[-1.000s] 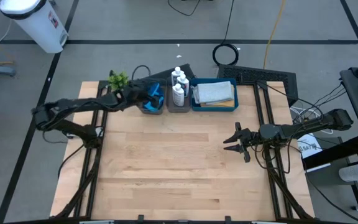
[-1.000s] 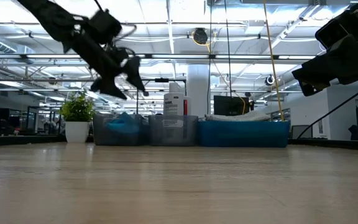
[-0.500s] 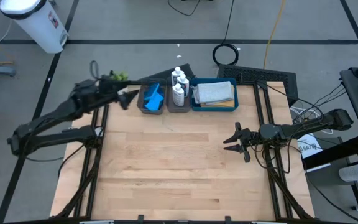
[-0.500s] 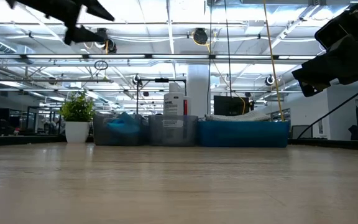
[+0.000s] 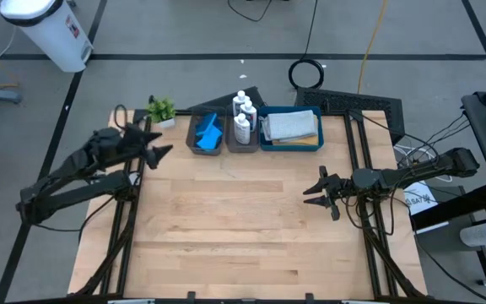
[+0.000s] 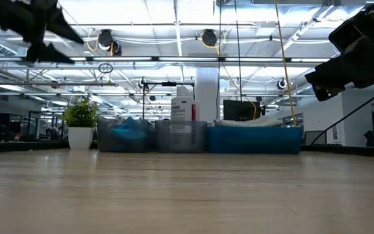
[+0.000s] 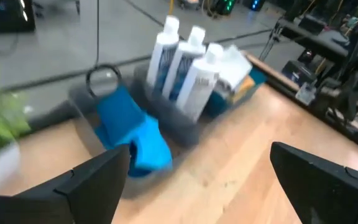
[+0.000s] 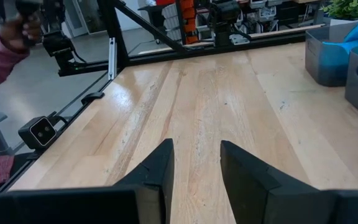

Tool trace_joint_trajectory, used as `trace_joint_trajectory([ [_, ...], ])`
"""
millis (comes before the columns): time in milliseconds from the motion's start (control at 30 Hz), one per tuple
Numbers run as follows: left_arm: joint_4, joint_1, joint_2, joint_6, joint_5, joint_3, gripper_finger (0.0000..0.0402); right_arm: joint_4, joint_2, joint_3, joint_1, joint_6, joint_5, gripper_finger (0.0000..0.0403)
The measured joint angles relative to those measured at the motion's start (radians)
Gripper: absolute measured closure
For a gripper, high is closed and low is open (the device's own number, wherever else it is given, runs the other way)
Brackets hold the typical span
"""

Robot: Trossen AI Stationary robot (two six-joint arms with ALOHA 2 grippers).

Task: Pick & Place Kitchen Items
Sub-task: Return to Home Position

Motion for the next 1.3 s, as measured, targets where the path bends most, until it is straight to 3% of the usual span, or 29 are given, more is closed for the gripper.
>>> trace_joint_trajectory([
  [233, 0.184, -0.087, -0.096, -0.085, 0.082, -0.266, 0.0009, 0.000, 0.000, 0.000, 0.000, 0.000, 0.000, 0.0303],
  [467, 0.433, -0.217, -0.203, 0.065, 0.139, -0.402, 0.0009, 0.000, -0.001, 0.000, 0.000, 0.001, 0.000, 0.0303],
  [767, 0.467, -0.365, -0.318, 0.211, -0.010, -0.473, 0.0009, 0.000, -0.065, 0.000, 0.000, -0.019, 0.002, 0.0303],
  [1033, 0.538, -0.411, -0.329, 0.272, -0.131, -0.526, 0.0009, -0.041, -0.178, 0.000, -0.002, -0.101, 0.058, 0.0303],
  [1300, 0.541, -0.411, -0.328, 0.321, -0.139, -0.527, 0.0009, -0.199, -0.364, 0.000, -0.002, -0.195, 0.084, 0.0303],
])
